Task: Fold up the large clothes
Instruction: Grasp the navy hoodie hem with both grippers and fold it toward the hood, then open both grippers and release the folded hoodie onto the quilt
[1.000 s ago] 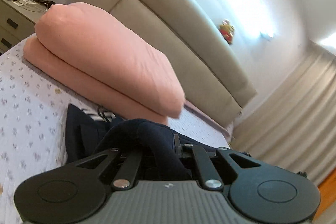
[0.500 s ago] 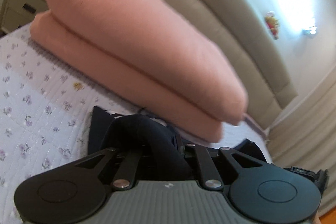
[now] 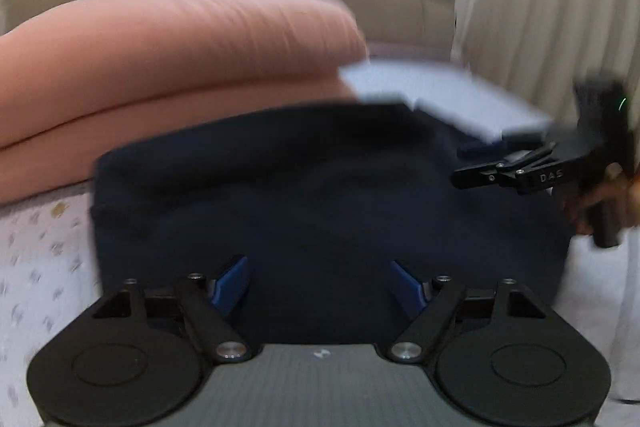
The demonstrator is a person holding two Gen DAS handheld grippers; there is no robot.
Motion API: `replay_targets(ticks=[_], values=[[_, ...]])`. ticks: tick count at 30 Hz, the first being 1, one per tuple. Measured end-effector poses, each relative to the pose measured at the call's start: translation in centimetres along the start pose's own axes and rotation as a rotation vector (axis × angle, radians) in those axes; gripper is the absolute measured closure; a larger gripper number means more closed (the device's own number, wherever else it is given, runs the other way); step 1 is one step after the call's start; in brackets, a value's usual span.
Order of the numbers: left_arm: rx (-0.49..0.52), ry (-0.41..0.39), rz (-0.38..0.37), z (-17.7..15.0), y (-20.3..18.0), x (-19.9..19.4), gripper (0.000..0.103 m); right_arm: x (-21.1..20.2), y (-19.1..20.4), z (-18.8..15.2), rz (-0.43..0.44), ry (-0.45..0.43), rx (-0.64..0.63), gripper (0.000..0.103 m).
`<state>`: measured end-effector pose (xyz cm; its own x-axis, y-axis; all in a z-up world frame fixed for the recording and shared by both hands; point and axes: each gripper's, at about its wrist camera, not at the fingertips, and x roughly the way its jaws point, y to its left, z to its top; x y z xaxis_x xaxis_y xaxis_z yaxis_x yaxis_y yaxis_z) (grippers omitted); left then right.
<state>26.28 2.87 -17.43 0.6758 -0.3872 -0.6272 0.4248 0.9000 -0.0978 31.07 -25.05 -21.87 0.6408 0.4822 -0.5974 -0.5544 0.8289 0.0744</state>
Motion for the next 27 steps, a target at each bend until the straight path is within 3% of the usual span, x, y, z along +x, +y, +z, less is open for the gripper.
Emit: replay_targets(ticks=[1,4,7,9,10,11,14,17,18,19,21,23,24,26,27], values=[[0.009,0.015,0.021,0.5,-0.2,1.3,0.024,1.3,0.3,0.1,-0.005,0.012,-0.001,0.017],[-0.012,-0.044,0.054,2.2,0.4,4.7,0.017,4.3,-0.2,1.4,-0.049,-0.019,0.037,0.015],[-0.037,-0.088,0.182,3.7,1.9,7.8,0.016,6.8,-2.5,2.8,-0.085,-0.04,0.138,0.014],[-0.054,-0.081,0.306,4.0,3.5,9.2,0.001,7.7,-4.4,3.3,-0.153,-0.045,0.181,0.012],[-0.097,-0.084,0.305,3.7,4.8,9.5,0.0,8.2,-5.7,3.4,-0.215,-0.032,0.204,0.01],[-0.18,-0.093,0.246,3.1,6.5,9.4,0.0,8.3,-7.3,3.1,-0.224,-0.038,0.238,0.007],[-0.224,-0.129,0.207,2.2,8.0,8.4,0.0,7.2,-11.4,1.3,-0.124,-0.096,0.363,0.012],[-0.205,-0.124,0.214,1.5,8.8,7.6,0.0,6.3,-11.8,0.8,-0.257,-0.066,0.298,0.015],[-0.216,-0.119,0.21,1.4,9.3,7.1,0.0,5.9,-12.2,0.7,-0.301,-0.053,0.314,0.006],[-0.226,-0.109,0.204,1.4,9.6,6.5,0.0,5.6,-13.2,0.4,-0.341,-0.021,0.383,0.003],[-0.211,-0.062,0.196,1.8,10.0,5.5,0.001,4.1,-14.2,0.9,-0.283,0.002,0.46,0.004],[-0.129,-0.021,0.212,2.9,8.6,4.4,0.003,1.9,-12.6,2.5,-0.268,-0.017,0.396,0.004],[-0.084,-0.035,0.19,3.5,7.6,3.0,0.003,0.6,-10.8,3.0,-0.217,-0.069,0.33,0.003],[-0.027,-0.086,0.074,4.8,5.4,0.8,0.0,-1.6,-7.0,4.3,-0.048,-0.134,0.196,0.0],[-0.003,-0.09,0.009,5.4,4.3,0.1,0.0,-1.9,-5.3,4.7,0.033,-0.121,0.142,0.001]])
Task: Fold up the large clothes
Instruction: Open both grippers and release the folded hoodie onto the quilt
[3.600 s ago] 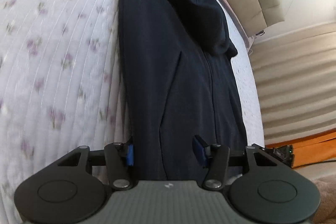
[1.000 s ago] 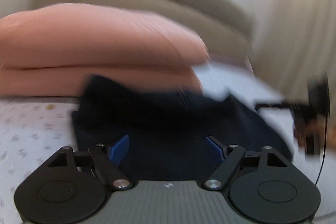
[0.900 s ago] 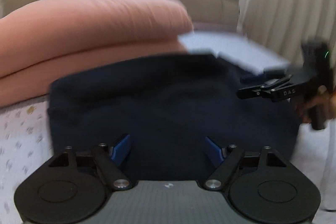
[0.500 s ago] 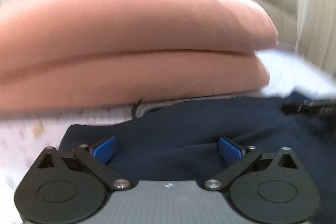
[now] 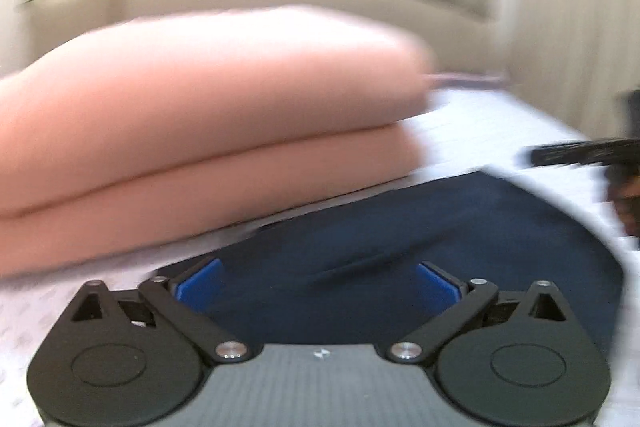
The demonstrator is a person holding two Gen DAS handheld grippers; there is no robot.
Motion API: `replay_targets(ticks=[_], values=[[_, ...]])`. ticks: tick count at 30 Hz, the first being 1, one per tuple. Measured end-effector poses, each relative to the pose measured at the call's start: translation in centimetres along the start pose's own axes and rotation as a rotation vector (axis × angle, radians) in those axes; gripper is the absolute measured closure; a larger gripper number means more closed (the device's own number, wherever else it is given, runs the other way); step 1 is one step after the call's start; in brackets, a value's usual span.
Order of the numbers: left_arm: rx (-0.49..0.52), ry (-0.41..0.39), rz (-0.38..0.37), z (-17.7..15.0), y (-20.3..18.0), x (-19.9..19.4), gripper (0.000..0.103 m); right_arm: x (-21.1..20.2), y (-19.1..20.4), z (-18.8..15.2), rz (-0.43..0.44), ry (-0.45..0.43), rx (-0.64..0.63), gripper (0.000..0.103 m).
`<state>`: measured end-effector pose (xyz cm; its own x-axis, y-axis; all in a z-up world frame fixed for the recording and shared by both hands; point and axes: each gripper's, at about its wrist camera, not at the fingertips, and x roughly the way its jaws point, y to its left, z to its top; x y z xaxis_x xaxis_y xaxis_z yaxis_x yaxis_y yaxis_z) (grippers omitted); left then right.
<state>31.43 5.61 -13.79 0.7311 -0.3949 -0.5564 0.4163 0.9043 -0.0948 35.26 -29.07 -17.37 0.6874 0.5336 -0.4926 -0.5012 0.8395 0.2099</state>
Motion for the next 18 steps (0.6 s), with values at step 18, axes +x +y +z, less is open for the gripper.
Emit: replay_targets(ticks=[18], values=[[0.21,0.258,0.011,-7.9,-0.5,-4.3,0.006,-2.4,4.8,-4.9,0.033,0.292,-0.242,0.001]])
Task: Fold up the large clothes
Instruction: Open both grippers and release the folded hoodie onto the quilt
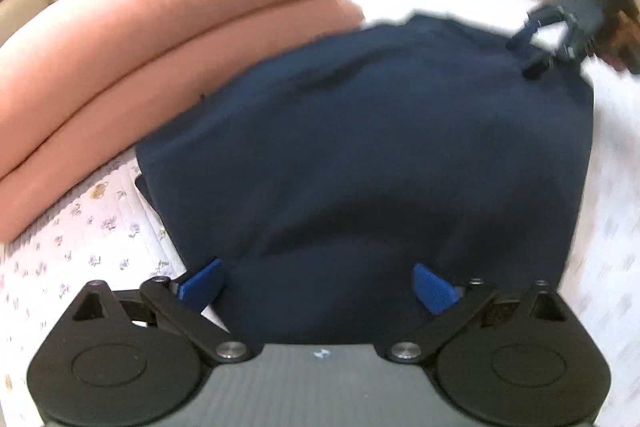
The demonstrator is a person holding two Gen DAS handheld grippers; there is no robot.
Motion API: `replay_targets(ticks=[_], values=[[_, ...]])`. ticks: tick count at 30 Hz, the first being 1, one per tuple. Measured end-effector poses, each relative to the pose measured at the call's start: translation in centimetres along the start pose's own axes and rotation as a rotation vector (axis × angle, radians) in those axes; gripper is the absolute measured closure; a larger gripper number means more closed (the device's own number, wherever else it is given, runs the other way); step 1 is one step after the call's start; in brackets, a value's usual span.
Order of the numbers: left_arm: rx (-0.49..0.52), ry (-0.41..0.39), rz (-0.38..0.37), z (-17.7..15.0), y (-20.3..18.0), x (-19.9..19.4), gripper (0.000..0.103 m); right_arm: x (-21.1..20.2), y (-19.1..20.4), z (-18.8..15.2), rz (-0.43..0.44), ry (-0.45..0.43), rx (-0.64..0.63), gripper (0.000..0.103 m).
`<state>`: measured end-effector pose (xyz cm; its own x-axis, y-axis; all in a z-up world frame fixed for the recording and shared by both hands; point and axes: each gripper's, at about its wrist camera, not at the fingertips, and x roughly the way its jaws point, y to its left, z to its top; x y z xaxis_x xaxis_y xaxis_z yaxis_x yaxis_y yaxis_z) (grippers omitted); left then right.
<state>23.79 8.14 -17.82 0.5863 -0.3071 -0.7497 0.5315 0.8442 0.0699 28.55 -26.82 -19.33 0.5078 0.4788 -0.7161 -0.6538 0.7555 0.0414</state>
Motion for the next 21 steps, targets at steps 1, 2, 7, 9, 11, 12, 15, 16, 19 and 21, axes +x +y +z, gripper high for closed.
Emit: replay_targets(ticks=[1,2,7,9,11,12,15,16,19,21], values=[[-0.028,-0.041,-0.031,0.7,-0.5,-0.8,0.006,-0.7,1.6,0.5,0.069,-0.043,-0.03,0.001],[-0.043,-0.098,-0.074,1.4,-1.3,-1.6,0.001,-0.6,3.4,1.2,0.127,-0.057,-0.071,0.001],[0.179,-0.071,-0.175,3.8,-8.5,0.4,0.0,3.8,10.0,0.3,0.109,0.101,-0.349,0.001],[0.267,0.034,-0.079,2.7,-10.5,3.4,0.0,4.3,8.6,-0.4,0.106,0.136,-0.263,0.0],[0.256,-0.034,-0.077,0.8,-10.0,2.9,0.0,3.2,6.7,-1.6,0.106,0.122,-0.244,0.0],[0.239,-0.037,-0.062,-0.1,-9.5,2.4,0.0,2.3,6.3,-2.7,0.063,0.113,-0.292,0.0],[0.167,-0.038,0.005,-3.2,-7.3,0.6,0.0,1.0,3.3,-5.4,-0.032,0.205,-0.228,0.0],[0.115,-0.04,0.019,-4.2,-6.0,-0.1,0.0,0.4,1.7,-6.1,-0.034,0.211,-0.145,0.0],[-0.023,-0.036,0.034,-6.8,-3.8,-2.2,0.0,-1.5,-0.7,-7.6,-0.04,0.21,-0.032,0.0],[-0.07,-0.025,0.049,-7.6,-3.2,-3.3,0.0,-1.6,-0.3,-7.8,-0.108,0.259,-0.058,0.0]])
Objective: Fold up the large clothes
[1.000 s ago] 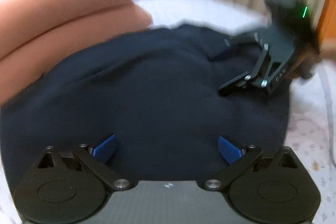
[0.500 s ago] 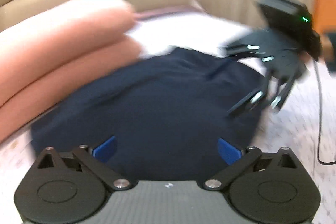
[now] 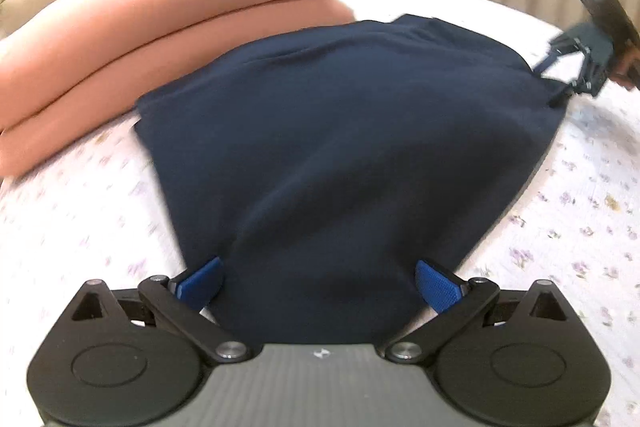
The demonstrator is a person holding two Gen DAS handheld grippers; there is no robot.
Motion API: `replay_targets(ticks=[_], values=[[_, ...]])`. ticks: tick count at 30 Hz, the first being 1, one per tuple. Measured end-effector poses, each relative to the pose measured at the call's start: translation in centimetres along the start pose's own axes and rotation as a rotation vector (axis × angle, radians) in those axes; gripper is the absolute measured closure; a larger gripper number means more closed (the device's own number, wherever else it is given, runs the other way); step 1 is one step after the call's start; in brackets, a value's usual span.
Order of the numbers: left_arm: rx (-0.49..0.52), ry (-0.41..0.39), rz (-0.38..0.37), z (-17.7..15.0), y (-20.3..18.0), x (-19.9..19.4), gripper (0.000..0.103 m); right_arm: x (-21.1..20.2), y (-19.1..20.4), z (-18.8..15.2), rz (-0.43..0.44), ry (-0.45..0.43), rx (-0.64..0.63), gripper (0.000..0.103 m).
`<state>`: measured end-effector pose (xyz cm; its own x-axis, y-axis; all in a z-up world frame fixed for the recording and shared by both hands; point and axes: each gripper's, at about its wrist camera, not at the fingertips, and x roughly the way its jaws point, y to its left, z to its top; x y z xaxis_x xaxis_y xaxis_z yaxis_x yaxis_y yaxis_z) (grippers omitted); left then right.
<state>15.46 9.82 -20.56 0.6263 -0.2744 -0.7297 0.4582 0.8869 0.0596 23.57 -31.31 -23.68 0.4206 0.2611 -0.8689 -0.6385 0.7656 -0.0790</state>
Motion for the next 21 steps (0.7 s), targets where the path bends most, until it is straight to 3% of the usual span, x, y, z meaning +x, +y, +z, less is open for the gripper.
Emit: replay_targets(ticks=[2,4,6,9,12,15,16,18,19,21], values=[[-0.071,0.044,0.028,0.2,0.9,-0.2,0.0,0.1,0.5,0.9,0.012,0.02,0.028,0.0],[-0.259,0.085,-0.012,-0.1,3.1,-0.4,0.0,-0.8,0.4,1.6,-0.029,0.001,0.02,0.001],[-0.427,0.046,-0.044,-0.3,5.3,-0.6,0.0,-2.0,1.2,2.6,-0.072,-0.069,0.013,0.0],[-0.63,0.008,-0.108,0.0,7.9,0.1,0.0,-3.4,2.6,4.9,-0.07,-0.164,0.064,0.0],[-0.714,-0.017,-0.157,0.4,10.2,0.7,0.0,-4.1,3.6,7.4,0.025,-0.201,0.059,0.0],[-0.785,-0.054,-0.256,1.3,11.5,2.5,0.005,-3.9,6.0,9.6,0.037,-0.226,-0.006,0.0],[-0.837,-0.071,-0.323,2.0,11.1,3.8,0.01,-3.8,6.7,10.1,0.046,-0.233,-0.013,0.0],[-1.021,-0.086,-0.455,1.1,11.8,5.2,0.01,-3.4,7.5,11.2,0.082,-0.242,0.0,0.0],[-1.055,-0.094,-0.469,0.7,11.7,5.2,0.011,-2.3,7.2,11.4,0.096,-0.243,0.008,0.0],[-0.994,-0.068,-0.469,0.8,11.2,4.7,0.016,-2.7,7.5,11.4,0.122,-0.25,0.017,0.0]])
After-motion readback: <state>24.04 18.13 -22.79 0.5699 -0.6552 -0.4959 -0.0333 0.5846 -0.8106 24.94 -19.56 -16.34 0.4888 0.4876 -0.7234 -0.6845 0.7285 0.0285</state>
